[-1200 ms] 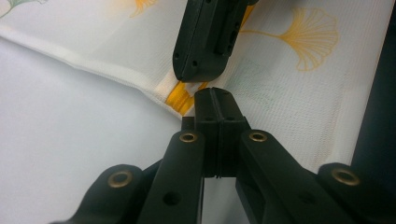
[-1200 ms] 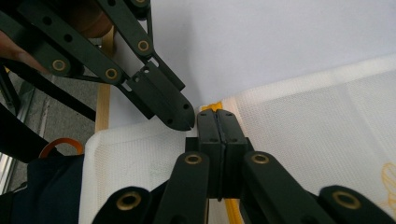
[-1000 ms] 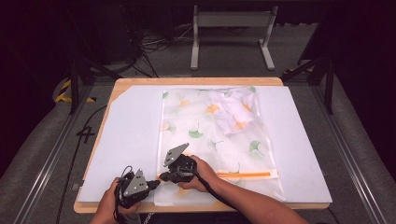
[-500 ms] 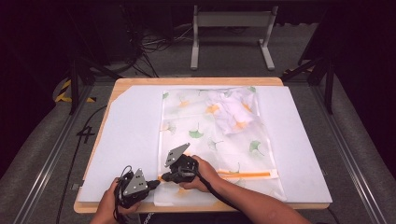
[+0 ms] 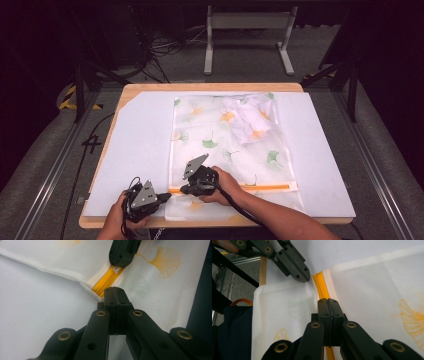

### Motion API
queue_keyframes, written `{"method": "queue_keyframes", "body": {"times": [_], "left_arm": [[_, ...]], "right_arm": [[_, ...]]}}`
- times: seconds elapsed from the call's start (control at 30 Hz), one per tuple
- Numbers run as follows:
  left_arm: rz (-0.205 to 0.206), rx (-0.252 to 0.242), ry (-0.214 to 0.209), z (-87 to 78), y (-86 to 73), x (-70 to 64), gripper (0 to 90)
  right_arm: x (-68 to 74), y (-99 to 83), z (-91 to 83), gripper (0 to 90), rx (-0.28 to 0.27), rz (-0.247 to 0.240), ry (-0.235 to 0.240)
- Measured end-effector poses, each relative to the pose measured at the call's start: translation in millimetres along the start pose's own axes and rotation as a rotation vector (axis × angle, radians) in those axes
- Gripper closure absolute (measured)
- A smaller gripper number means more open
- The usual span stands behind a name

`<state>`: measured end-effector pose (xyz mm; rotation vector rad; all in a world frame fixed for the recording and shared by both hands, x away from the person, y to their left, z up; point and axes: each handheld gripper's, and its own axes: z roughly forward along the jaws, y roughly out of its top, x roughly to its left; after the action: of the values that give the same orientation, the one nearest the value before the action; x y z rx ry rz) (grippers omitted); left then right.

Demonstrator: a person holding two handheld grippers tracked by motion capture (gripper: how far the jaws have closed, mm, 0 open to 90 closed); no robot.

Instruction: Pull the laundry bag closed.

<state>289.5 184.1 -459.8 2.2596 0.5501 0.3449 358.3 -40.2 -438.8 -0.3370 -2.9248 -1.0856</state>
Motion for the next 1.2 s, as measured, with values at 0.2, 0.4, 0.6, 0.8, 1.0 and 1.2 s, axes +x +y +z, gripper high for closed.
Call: {"method": "queue_keyframes", "body": {"times": [0.2, 0.4, 0.6, 0.8, 1.0, 1.2], "left_arm": [[0.001, 0.002, -0.003, -0.1, 0.2, 0.8, 90.0], [0.003, 0.004, -0.002, 0.0, 0.6, 0.5, 90.0], [0.002, 0.004, -0.002, 0.0, 0.6, 0.5, 90.0], [0.004, 0.006, -0.001, -0.1, 0.8, 0.3, 90.0], [0.002, 0.006, -0.001, 0.0, 0.9, 0.3, 90.0], [-0.002, 0.007, 0.005, -0.8, 0.4, 0.0, 90.0]], "right_arm": [[-1.9, -8.5, -10.1, 90.0, 0.018, -0.006, -0.019], [-2.9, -16.8, -19.4, 90.0, 0.034, -0.011, -0.040], [-3.1, -22.4, -25.6, 90.0, 0.048, -0.001, -0.050], [-2.9, -30.0, -33.2, 90.0, 0.060, 0.012, -0.068], [-3.5, -38.4, -41.7, 90.0, 0.065, 0.011, -0.084], [-6.8, -52.0, -54.9, 90.0, 0.070, 0.032, -0.087]]}}
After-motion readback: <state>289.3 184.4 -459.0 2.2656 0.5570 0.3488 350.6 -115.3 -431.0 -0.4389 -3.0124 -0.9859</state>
